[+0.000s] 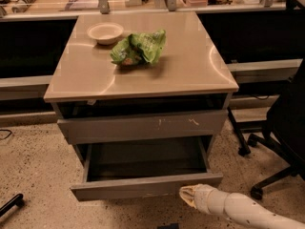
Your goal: Close middle drawer
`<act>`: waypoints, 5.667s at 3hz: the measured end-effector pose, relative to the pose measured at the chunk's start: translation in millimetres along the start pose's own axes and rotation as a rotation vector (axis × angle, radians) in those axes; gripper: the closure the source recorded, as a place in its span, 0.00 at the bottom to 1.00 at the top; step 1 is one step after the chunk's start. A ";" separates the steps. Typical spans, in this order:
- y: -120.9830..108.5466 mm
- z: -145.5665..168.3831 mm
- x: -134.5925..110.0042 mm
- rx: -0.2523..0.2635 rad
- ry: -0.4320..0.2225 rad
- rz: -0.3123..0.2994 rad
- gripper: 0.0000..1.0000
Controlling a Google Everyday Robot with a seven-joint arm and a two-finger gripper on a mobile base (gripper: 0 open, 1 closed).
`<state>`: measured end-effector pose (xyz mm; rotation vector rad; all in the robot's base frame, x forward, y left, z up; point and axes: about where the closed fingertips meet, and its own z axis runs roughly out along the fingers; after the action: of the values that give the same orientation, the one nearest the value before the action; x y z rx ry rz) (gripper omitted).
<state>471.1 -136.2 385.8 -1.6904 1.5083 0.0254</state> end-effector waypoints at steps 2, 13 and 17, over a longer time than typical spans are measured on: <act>-29.6 17.7 18.6 0.113 0.002 -0.016 1.00; -47.3 -44.4 -30.9 -0.227 0.032 0.158 1.00; -48.9 -45.3 -33.1 -0.227 0.033 0.154 0.24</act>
Offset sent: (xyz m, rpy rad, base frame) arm 0.0635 -0.0158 -0.0053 0.0314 -0.1522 -0.0827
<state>479.8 -140.2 459.6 -1.7524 1.7109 0.2601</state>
